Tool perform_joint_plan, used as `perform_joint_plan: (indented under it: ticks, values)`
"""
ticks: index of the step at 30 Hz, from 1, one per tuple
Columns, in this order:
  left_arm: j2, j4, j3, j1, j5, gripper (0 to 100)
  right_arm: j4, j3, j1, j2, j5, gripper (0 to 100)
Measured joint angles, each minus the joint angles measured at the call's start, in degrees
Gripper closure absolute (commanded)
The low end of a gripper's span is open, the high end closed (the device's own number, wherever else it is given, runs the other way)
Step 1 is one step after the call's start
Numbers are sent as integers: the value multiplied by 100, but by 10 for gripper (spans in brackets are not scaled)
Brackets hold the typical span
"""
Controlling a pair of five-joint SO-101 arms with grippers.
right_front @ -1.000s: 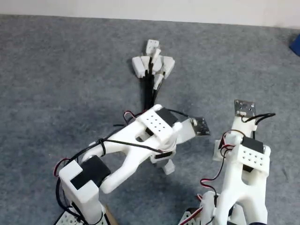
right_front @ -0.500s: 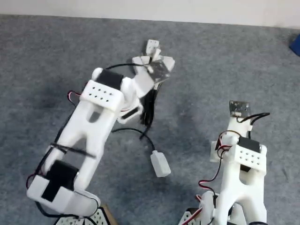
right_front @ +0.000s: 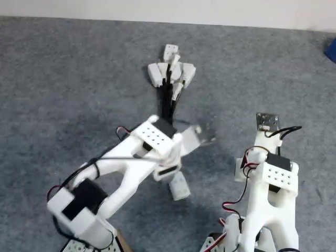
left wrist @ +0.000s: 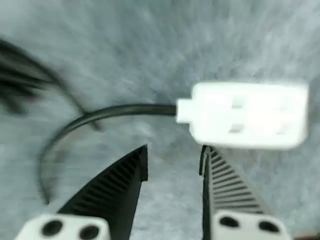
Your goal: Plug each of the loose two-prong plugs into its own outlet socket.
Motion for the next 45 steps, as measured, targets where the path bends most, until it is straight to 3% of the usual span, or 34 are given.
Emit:
perform_joint_plan:
  ticks: [6,15,22,26,32,39,45]
  values:
    - [18,-141,448,-598,-334,811,0,0,9,0,0,735]
    - [-598,-9,26,-1292,-545,808,0,0,-18,0,0,735]
    - [-1389,79,-237,-888,-105,806,0,0,-18,0,-62,735]
    - [-1407,-545,123,-202,378,806,0,0,141,0,-316,735]
    - [-1407,-1222,967,360,448,806,0,0,571,0,-360,735]
    - [-1600,-1327,1547,176,-114,799,0,0,624,0,-360,735]
    - [-1600,-1231,1389,-413,-378,702,0,0,624,0,-360,735]
